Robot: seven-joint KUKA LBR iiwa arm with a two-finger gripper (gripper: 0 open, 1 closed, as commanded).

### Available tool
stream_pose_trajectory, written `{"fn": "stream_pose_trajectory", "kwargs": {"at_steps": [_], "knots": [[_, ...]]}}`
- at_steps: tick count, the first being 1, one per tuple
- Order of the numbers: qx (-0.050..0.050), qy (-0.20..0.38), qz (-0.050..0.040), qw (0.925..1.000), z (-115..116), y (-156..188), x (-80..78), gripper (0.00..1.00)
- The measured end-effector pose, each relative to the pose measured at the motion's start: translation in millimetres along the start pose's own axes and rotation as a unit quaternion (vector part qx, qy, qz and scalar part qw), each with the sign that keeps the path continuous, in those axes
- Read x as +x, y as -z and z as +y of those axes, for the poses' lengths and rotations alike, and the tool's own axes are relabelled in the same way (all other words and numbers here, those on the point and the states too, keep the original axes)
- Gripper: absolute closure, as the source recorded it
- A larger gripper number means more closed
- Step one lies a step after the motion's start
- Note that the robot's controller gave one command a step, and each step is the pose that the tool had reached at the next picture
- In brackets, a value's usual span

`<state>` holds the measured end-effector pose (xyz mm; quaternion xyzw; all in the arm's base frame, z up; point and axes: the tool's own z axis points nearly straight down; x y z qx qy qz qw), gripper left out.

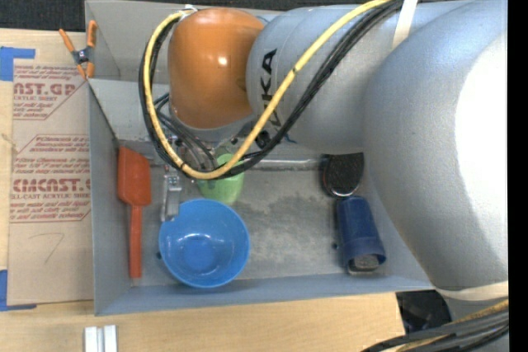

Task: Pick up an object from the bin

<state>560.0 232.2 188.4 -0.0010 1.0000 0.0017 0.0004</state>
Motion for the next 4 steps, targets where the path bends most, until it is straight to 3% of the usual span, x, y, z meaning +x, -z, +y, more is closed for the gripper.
{"fn": "stream_pose_trajectory", "kwargs": {"at_steps": [1,2,3,4], "knots": [[0.001,0.054,0.0021,0.9986,-4.1,-66.8,4.7,0.0],[-0.001,0.037,-0.0025,0.9993,-13.5,-60.5,22.2,0.0],[-0.001,0.124,-0.0028,0.9923,0.3,-67.0,29.8,0.0],[0.0,0.219,-0.0028,0.9757,-62.1,-102.1,72.8,0.0]]}}
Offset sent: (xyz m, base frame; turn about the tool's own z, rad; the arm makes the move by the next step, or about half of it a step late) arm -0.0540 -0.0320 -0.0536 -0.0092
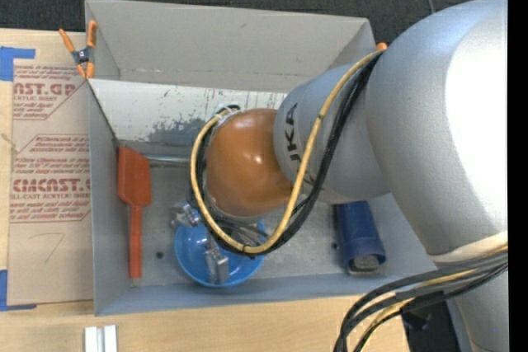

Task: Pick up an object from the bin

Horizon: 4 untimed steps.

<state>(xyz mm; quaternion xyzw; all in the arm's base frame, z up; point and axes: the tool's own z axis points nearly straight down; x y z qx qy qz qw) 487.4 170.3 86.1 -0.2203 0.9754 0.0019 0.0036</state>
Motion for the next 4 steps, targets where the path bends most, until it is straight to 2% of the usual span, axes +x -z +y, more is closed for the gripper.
{"fn": "stream_pose_trajectory", "kwargs": {"at_steps": [1,2,4], "knots": [[0.001,0.042,-0.0073,0.9991,59.6,-12.4,-32.7,0.0],[0.002,0.011,-0.0084,0.9999,11.1,1.9,-15.6,1.0],[0.002,0.012,-0.0079,0.9999,9.9,10.3,-16.2,1.0]]}}
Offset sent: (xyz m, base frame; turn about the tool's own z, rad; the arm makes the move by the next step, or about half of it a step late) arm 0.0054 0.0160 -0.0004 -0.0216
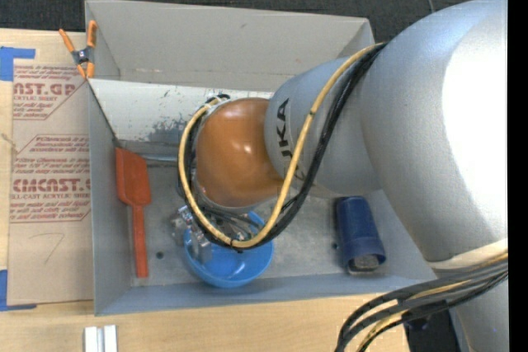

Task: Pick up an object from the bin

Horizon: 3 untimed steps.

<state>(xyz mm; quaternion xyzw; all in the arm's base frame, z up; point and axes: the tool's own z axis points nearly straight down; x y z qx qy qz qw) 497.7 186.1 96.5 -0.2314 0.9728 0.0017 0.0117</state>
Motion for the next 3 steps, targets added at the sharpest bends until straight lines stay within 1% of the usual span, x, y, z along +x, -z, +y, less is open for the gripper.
{"fn": "stream_pose_trajectory", "kwargs": {"at_steps": [1,2,3], "knots": [[0.0,0.023,0.0049,0.9997,5.4,28.5,-1.1,1.0],[-0.001,0.111,0.0011,0.9938,-12.5,25.9,-10.3,1.0],[-0.001,0.104,0.0016,0.9946,-1.1,109.0,-10.9,1.0]]}}
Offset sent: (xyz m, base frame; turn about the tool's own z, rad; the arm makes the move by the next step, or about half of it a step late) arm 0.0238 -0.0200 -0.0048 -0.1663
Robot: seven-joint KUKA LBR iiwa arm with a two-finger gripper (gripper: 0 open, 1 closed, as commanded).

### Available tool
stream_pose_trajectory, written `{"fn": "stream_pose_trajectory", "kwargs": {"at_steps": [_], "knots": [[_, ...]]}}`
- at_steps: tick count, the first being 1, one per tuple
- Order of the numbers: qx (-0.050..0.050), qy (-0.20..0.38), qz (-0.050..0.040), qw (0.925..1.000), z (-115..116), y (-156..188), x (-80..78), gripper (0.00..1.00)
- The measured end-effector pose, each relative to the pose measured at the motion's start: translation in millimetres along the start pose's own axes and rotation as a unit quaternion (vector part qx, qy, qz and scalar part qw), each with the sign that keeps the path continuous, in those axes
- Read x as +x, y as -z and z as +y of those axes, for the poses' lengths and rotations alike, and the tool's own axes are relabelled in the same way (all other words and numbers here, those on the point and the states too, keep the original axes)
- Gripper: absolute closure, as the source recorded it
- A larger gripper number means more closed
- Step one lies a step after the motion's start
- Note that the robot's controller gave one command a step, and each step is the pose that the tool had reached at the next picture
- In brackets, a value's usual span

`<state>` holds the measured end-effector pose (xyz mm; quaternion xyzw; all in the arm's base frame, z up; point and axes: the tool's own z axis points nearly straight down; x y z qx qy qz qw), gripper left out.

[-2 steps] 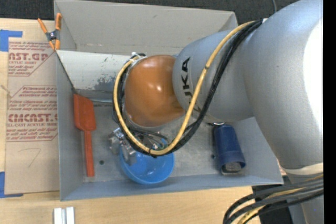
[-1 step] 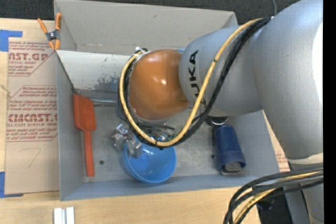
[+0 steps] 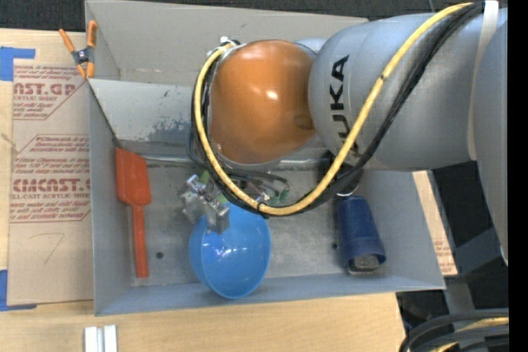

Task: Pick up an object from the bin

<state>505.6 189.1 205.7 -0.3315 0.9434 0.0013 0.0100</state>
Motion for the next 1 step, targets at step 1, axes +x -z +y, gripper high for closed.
{"fn": "stream_pose_trajectory", "kwargs": {"at_steps": [1], "knots": [[0.001,0.001,-0.004,1.0,-3.5,24.8,-0.3,1.0]]}}
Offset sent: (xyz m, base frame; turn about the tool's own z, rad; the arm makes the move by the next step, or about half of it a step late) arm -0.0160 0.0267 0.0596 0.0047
